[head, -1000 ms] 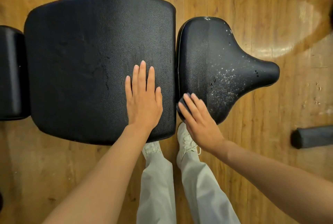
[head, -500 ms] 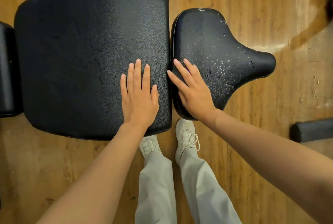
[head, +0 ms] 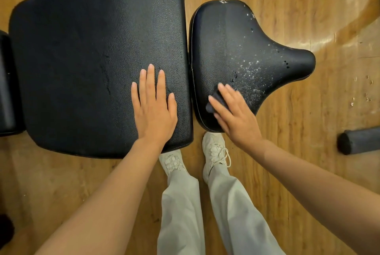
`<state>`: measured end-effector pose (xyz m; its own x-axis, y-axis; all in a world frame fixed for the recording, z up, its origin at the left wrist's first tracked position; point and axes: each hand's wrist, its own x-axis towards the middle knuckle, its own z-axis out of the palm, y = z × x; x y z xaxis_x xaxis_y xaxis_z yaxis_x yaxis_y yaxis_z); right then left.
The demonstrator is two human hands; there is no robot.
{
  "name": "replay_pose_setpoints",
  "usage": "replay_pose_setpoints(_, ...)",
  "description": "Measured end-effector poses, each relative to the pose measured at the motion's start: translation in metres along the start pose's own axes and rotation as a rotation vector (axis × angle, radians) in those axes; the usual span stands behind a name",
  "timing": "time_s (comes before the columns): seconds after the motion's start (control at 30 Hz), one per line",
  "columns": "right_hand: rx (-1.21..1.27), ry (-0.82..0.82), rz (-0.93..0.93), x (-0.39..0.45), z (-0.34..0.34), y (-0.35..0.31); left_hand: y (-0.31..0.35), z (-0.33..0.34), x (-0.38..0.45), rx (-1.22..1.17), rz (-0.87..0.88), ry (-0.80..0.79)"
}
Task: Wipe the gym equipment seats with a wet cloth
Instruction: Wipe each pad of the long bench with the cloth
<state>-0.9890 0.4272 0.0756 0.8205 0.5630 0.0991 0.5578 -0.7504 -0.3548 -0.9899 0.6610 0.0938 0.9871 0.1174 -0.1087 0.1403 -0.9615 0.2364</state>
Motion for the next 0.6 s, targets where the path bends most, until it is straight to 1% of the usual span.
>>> replay_pose_setpoints(0.13,0.013,0.144,0.186,0.077,-0.003,0.020,0.000,0.000,-0.001,-0.003,0.008,-0.004)
replay_pose_setpoints(0.23,0.022,0.150,0.233,0.096,-0.005,0.027,-0.002,0.000,-0.001,-0.004,0.008,-0.005)
replay_pose_setpoints(0.3,0.038,0.104,0.206,0.080,-0.008,0.023,-0.001,0.001,0.000,0.000,0.009,-0.006)
replay_pose_setpoints(0.43,0.047,0.008,0.092,0.015,-0.011,0.013,0.006,0.000,0.000,0.010,-0.010,-0.002)
replay_pose_setpoints(0.47,0.037,-0.021,0.060,0.000,-0.011,0.012,0.008,0.000,0.000,0.010,0.017,0.002)
replay_pose_setpoints(0.53,0.006,-0.066,0.003,-0.019,-0.010,0.011,0.013,0.002,0.000,0.021,0.129,0.009)
replay_pose_setpoints(0.6,-0.015,-0.077,-0.022,-0.020,-0.010,0.016,0.023,0.006,0.002,0.027,0.231,0.024)
